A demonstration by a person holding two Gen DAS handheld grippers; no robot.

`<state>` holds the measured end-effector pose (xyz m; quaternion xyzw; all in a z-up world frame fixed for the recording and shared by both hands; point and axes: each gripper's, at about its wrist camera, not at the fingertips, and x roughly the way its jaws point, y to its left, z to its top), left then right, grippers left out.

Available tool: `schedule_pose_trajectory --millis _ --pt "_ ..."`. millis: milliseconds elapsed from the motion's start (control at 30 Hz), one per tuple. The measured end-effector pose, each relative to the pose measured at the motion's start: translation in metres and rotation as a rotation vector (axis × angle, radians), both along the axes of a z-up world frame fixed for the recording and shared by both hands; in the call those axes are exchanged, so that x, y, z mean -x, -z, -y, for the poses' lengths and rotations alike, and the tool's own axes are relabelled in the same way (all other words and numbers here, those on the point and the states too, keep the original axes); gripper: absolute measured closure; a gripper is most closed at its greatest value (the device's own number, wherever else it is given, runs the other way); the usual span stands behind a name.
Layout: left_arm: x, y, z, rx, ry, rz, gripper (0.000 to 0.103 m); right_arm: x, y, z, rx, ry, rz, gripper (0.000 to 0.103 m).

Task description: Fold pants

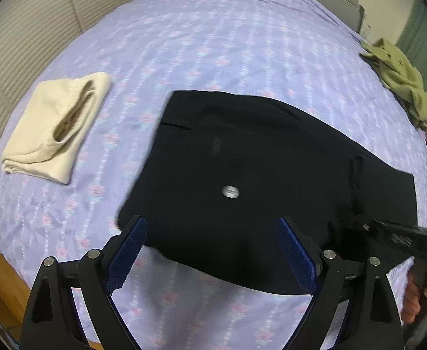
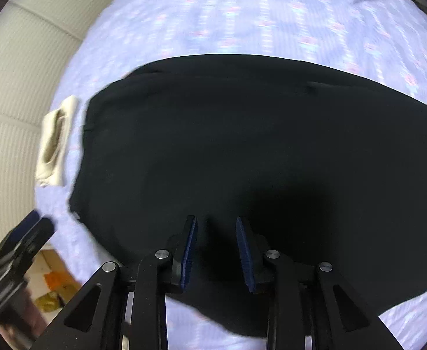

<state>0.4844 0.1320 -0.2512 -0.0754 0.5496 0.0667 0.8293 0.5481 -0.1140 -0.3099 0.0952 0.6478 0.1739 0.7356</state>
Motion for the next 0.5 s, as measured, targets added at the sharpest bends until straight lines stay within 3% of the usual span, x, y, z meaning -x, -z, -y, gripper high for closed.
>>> schedule_pose_trajectory --millis 200,300,500 --pt "0.001 0.007 -0.067 0.061 -0.032 0.028 0.012 0.012 -0.038 -0.055 0.089 -0.043 0.114 0.041" --pt "-0.004 0.023 -0.098 0.135 -0.017 0.009 0.012 0.01 -0.043 -0.079 0.14 -0.084 0.149 0.04" --pt "-0.008 0.069 -0.145 0.429 -0.068 -0.061 0.014 0.002 -0.027 -0.108 0.17 -0.139 0.096 0.04"
